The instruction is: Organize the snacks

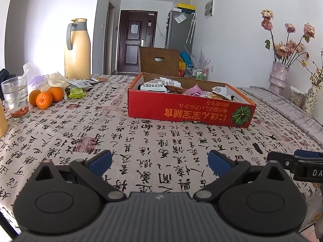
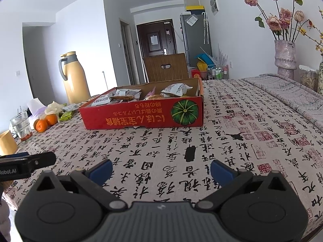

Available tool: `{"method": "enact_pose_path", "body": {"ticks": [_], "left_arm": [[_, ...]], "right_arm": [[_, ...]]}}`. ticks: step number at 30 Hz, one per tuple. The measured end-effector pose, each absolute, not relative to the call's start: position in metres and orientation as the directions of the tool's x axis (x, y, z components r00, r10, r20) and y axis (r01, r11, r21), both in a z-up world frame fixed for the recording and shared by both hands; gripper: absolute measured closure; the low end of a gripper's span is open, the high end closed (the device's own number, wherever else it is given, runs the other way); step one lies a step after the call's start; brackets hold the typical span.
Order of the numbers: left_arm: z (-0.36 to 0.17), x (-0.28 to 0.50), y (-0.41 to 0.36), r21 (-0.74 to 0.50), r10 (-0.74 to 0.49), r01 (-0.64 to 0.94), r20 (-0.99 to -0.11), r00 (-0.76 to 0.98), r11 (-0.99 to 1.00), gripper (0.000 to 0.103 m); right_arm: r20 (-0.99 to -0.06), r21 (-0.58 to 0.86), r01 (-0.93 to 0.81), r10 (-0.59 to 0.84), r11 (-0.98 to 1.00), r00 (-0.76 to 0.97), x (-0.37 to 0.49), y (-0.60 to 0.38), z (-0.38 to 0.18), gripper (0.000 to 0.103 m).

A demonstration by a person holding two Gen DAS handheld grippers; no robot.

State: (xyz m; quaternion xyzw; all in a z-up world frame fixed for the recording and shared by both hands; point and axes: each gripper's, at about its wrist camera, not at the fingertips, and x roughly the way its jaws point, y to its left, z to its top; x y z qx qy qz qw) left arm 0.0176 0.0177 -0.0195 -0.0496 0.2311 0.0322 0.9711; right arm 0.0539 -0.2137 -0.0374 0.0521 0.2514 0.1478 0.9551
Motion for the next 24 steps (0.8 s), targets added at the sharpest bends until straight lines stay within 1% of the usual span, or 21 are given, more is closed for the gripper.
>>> {"method": "enact_pose_path", "body": {"ticks": [24], "left_arm": [[-0.0196, 0.0155, 0.0155, -0.085, 0.028, -0.074, -0.451, 0.892, 0.994, 0.0]], "right_arm": [[-0.47, 0.171, -0.257, 0.308, 0.951, 0.827, 0.0533, -0.2137, -0.0393, 0.0]]}}
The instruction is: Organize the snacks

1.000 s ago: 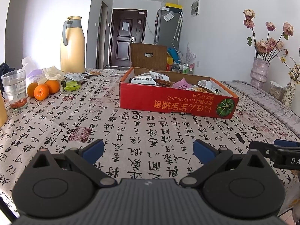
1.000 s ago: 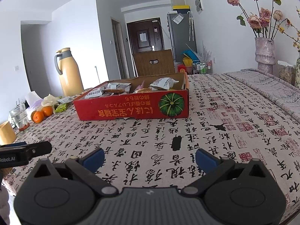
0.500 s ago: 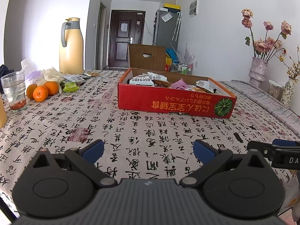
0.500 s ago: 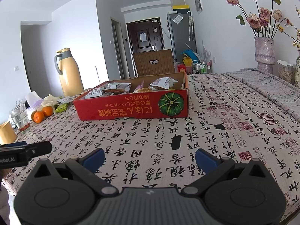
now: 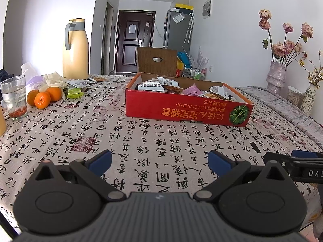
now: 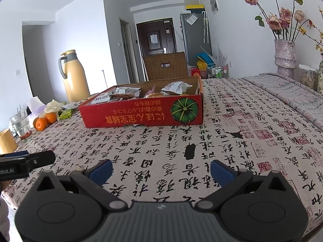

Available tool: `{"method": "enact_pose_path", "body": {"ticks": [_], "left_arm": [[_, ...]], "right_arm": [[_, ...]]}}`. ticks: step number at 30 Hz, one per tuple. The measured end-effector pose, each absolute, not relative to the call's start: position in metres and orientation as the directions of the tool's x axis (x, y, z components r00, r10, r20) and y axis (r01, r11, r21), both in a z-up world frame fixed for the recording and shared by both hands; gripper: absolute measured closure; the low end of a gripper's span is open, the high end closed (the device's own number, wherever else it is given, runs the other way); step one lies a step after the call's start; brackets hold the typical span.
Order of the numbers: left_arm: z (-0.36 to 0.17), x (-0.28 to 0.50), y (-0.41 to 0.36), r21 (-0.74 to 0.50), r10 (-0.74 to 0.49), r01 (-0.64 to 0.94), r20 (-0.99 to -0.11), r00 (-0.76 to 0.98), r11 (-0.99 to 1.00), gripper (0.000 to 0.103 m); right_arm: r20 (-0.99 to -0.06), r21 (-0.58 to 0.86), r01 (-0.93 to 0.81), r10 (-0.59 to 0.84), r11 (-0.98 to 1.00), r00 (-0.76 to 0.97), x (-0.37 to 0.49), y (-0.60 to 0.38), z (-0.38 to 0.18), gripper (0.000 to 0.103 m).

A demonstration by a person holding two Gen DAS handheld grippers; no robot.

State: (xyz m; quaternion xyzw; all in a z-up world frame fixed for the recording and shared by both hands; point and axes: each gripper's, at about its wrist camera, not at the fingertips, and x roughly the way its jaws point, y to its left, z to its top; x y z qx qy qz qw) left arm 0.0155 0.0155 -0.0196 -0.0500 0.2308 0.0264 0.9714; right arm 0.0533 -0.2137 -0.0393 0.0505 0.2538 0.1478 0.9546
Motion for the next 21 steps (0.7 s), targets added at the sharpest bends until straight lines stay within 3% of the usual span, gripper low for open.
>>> {"method": "enact_pose_path", "body": {"ticks": [21], "left_arm": [[-0.0193, 0.014, 0.0143, -0.088, 0.016, -0.062, -0.445, 0.896, 0.994, 0.0]], "right_arm": [[-0.472, 0.172, -0.257, 0.308, 0.951, 0.826, 0.0531, -0.2133, -0.0401, 0.0]]}}
